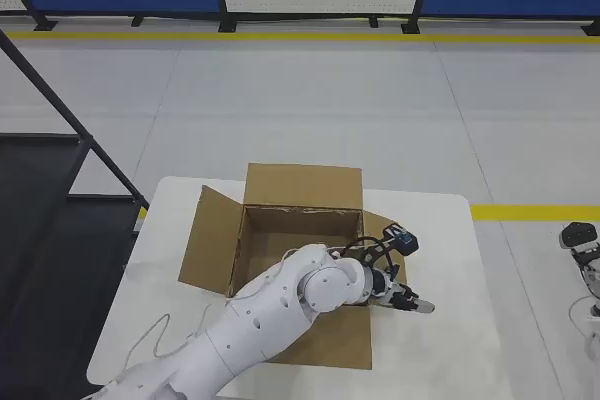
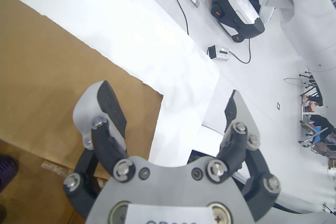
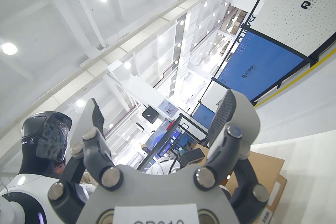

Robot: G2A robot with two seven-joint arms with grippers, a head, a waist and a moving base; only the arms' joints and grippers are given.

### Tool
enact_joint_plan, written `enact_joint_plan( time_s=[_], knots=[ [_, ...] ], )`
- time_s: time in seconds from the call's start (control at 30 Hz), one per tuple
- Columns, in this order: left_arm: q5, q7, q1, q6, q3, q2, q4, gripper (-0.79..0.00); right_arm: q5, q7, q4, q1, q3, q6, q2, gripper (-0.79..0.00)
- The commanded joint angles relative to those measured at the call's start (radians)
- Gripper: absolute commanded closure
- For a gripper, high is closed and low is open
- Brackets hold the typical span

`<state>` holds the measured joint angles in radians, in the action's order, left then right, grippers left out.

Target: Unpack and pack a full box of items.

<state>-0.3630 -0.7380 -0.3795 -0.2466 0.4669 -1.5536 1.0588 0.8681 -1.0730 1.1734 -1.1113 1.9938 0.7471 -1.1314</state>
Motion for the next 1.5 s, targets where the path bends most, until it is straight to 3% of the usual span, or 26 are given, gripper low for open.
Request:
enact_joint_plan(
  time_s=[0.0, 0.2, 0.37, 0.47, 0.6, 0.73, 0.83, 0.97, 1.2, 1.3, 1.47],
  knots=[
    [0.005, 0.001, 0.011, -0.006, -0.009, -0.015, -0.030, -0.785, -0.003, 0.002, -0.002, 0.003, -0.002, 0.003, 0.002, -0.785],
    [0.026, 0.014, 0.033, -0.026, -0.013, -0.052, -0.107, -0.785, -0.025, 0.026, -0.031, 0.016, -0.010, 0.026, 0.009, -0.785],
    [0.030, 0.035, 0.042, -0.057, 0.016, -0.058, -0.121, -0.785, -0.060, 0.052, -0.080, 0.041, -0.018, 0.045, 0.016, -0.785],
    [0.041, 0.051, 0.036, -0.086, 0.074, -0.039, -0.096, -0.785, -0.164, 0.123, -0.116, 0.078, -0.022, 0.035, 0.023, -0.785],
    [0.016, 0.051, -0.009, -0.109, 0.203, 0.021, 0.024, -0.785, -0.262, 0.183, -0.115, 0.110, -0.037, 0.028, 0.030, -0.785],
    [-0.041, 0.018, -0.133, -0.091, 0.401, 0.101, 0.259, -0.785, -0.340, 0.205, -0.062, 0.122, -0.063, 0.038, 0.034, -0.785],
    [-0.084, -0.025, -0.272, -0.072, 0.577, 0.156, 0.475, -0.785, -0.451, 0.247, 0.002, 0.133, -0.087, 0.050, 0.036, -0.785],
    [-0.071, -0.069, -0.472, -0.060, 0.818, 0.208, 0.745, -0.785, -0.661, 0.324, 0.122, 0.153, -0.156, 0.033, 0.034, -0.785],
    [-0.017, -0.047, -0.734, -0.090, 1.111, 0.248, 0.980, -0.785, -0.887, 0.408, 0.245, 0.205, -0.322, -0.074, 0.020, -0.785],
    [0.038, -0.015, -0.834, -0.111, 1.238, 0.258, 1.024, -0.785, -0.936, 0.410, 0.274, 0.235, -0.395, -0.139, 0.015, -0.785],
    [0.123, 0.018, -0.962, -0.154, 1.413, 0.271, 1.039, -0.785, -0.944, 0.419, 0.276, 0.238, -0.397, -0.152, 0.015, -0.785]
  ],
)
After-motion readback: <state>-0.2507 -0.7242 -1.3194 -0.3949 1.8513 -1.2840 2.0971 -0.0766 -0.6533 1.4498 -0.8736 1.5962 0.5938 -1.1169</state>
